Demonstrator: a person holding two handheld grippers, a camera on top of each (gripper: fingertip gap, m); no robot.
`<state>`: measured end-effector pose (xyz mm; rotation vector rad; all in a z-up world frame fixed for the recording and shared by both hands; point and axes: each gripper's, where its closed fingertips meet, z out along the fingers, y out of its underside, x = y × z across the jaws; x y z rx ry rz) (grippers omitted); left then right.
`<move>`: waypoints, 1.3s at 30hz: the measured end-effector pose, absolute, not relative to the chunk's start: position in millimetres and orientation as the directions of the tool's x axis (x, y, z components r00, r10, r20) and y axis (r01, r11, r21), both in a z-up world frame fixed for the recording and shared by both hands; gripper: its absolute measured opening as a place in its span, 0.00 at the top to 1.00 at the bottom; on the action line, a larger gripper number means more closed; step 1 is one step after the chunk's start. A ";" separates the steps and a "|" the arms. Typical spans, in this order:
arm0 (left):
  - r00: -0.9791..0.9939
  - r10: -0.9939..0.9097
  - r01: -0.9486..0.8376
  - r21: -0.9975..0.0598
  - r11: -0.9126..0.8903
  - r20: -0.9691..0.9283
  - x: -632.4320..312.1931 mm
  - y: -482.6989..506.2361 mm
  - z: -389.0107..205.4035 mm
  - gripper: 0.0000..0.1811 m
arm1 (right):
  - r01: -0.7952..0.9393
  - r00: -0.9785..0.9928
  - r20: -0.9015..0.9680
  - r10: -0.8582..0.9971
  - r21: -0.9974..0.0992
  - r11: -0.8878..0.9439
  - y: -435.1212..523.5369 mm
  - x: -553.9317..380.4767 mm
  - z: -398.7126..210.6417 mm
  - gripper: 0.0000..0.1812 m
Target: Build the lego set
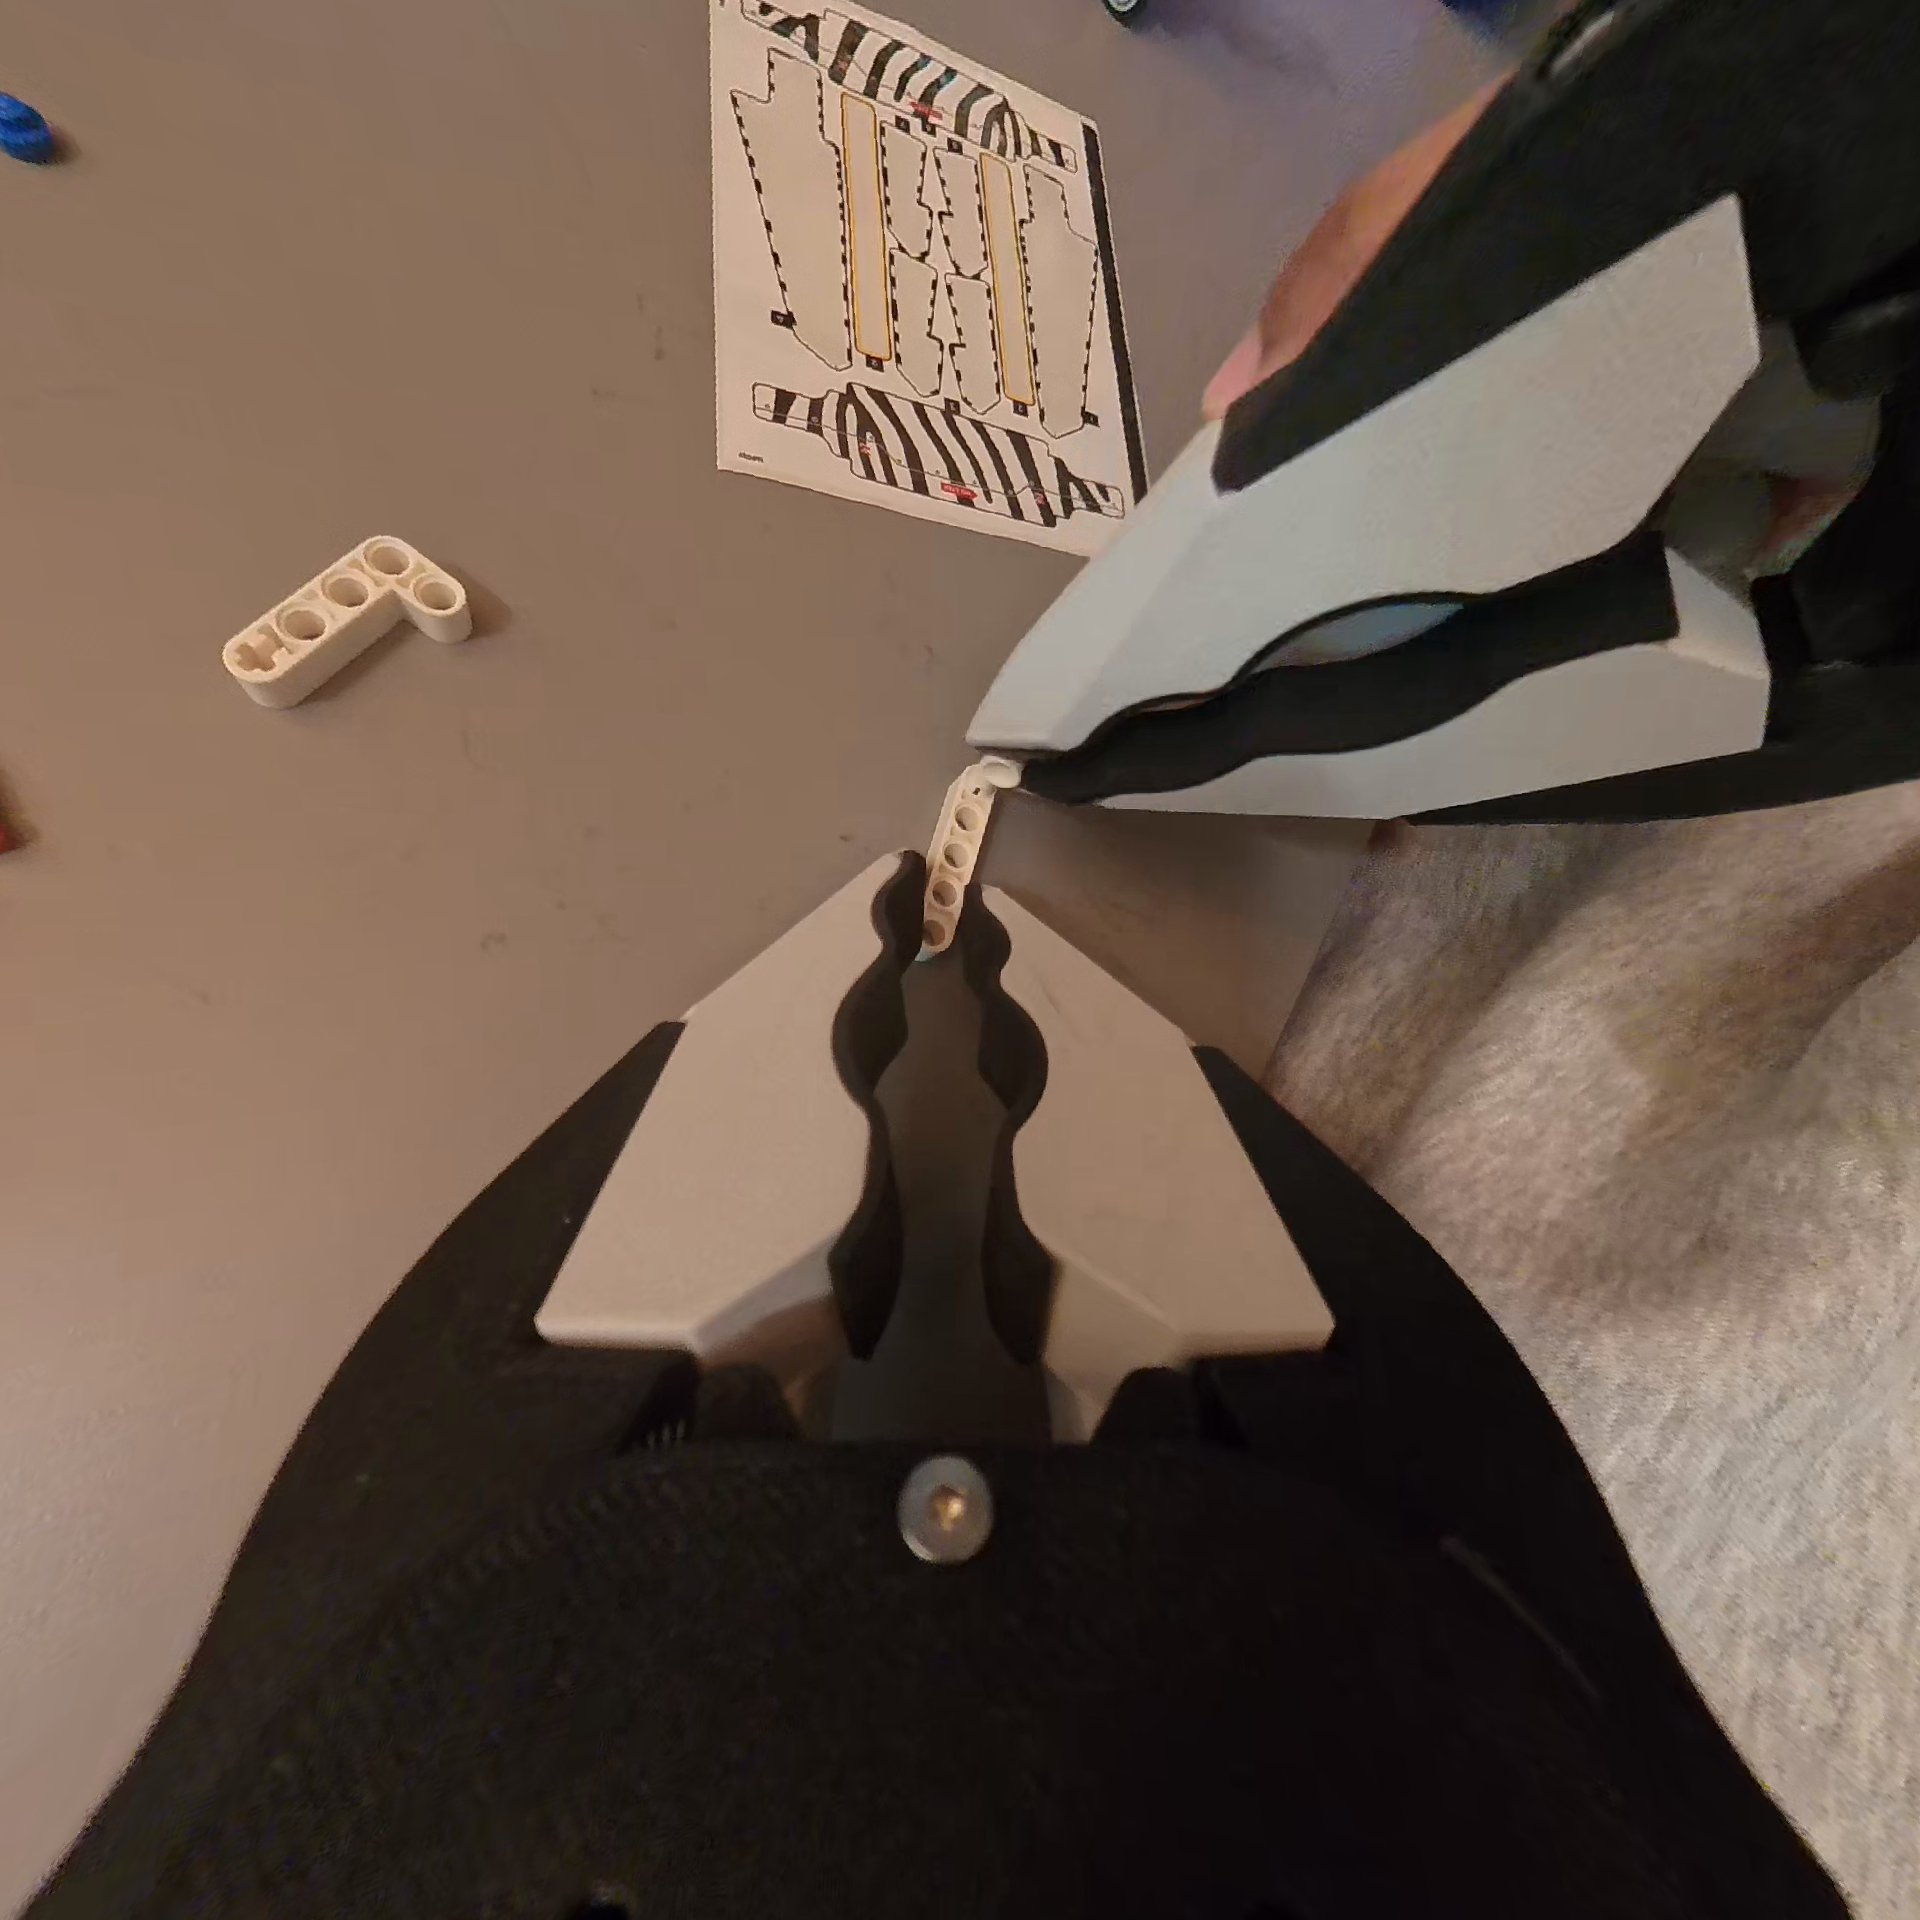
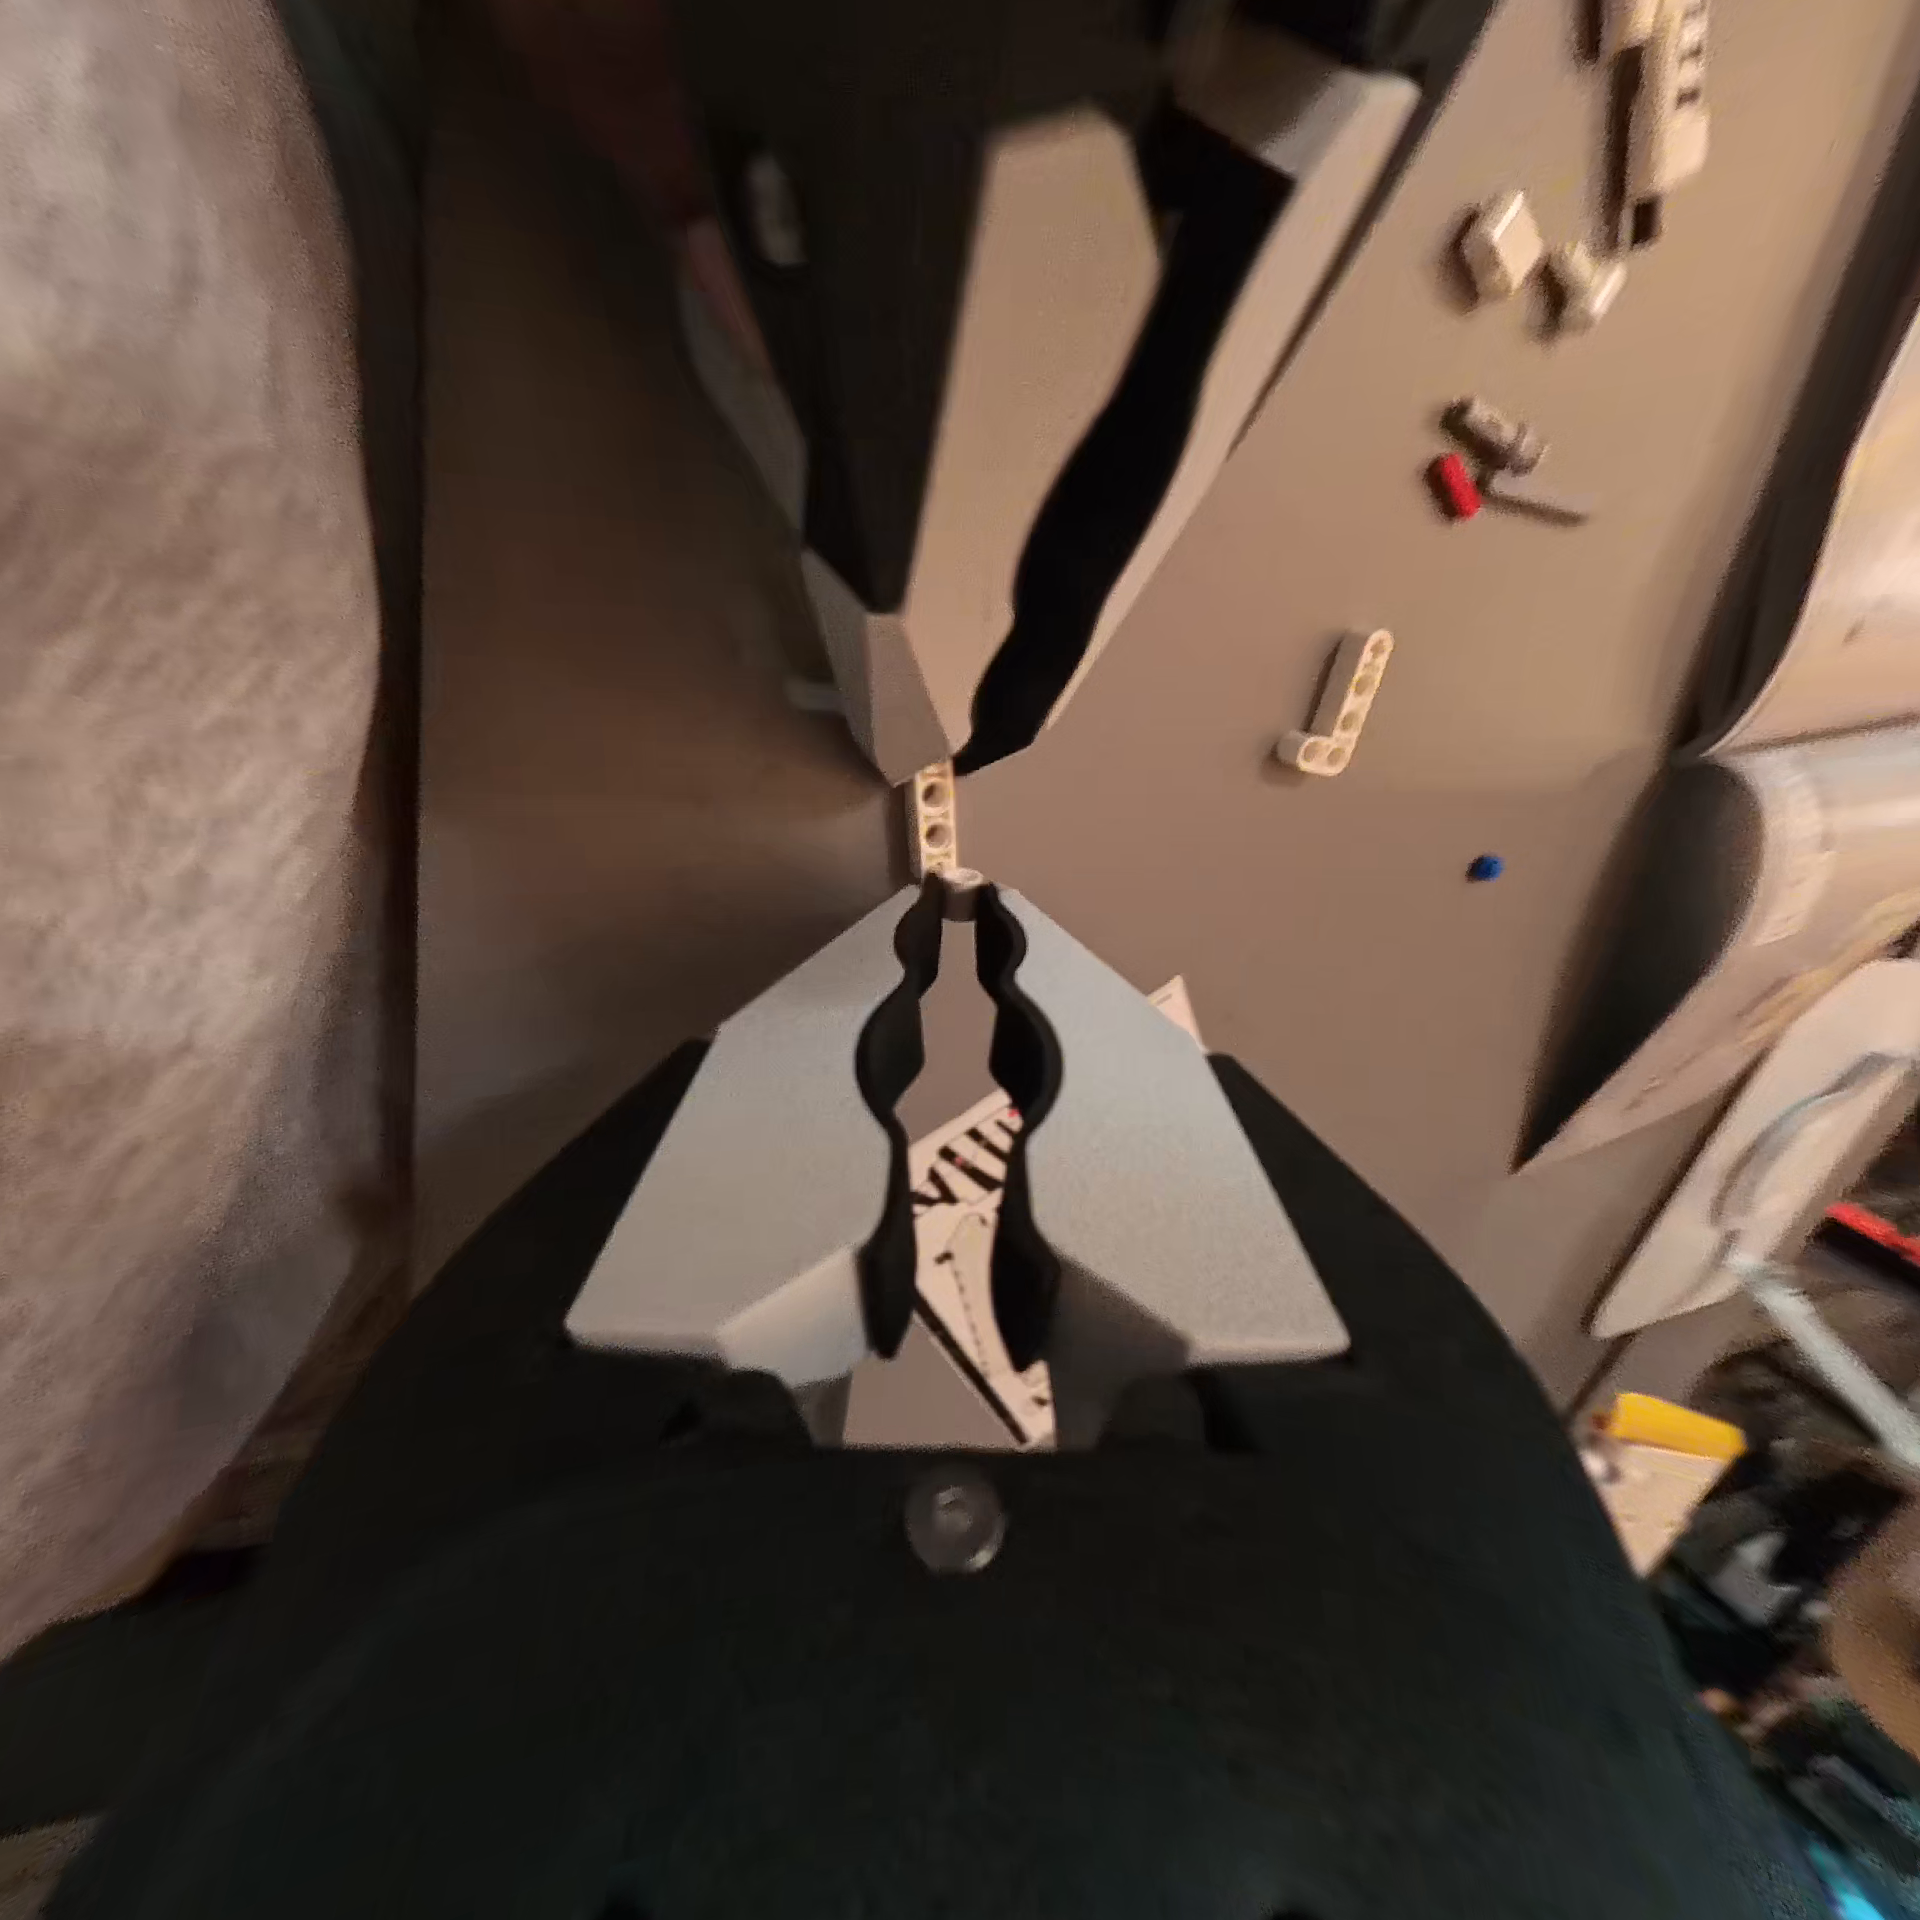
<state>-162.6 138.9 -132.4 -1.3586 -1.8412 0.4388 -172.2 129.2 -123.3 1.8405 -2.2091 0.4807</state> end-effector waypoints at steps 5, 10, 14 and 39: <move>-0.117 0.914 0.640 -0.674 0.369 0.389 -162.6 138.6 -132.3 0.96 | -0.992 -0.117 0.410 -0.905 -0.096 0.085 133.3 -176.7 -123.4 0.97; -0.119 0.911 0.635 -0.675 0.376 0.396 -162.8 138.2 -131.8 0.96 | -0.997 -0.079 0.394 -0.916 -0.029 0.074 138.7 -187.6 -135.3 0.98; -0.114 0.897 0.627 -0.669 0.399 0.428 -163.0 138.4 -130.5 0.96 | -0.989 -0.145 0.358 -0.922 -0.013 0.150 141.4 -198.4 -134.7 0.98; 0.323 0.482 0.228 -0.561 0.796 0.815 -151.1 140.7 -40.0 0.98 | -0.932 -0.224 0.549 -0.805 -0.363 0.012 125.3 -152.0 -51.1 0.97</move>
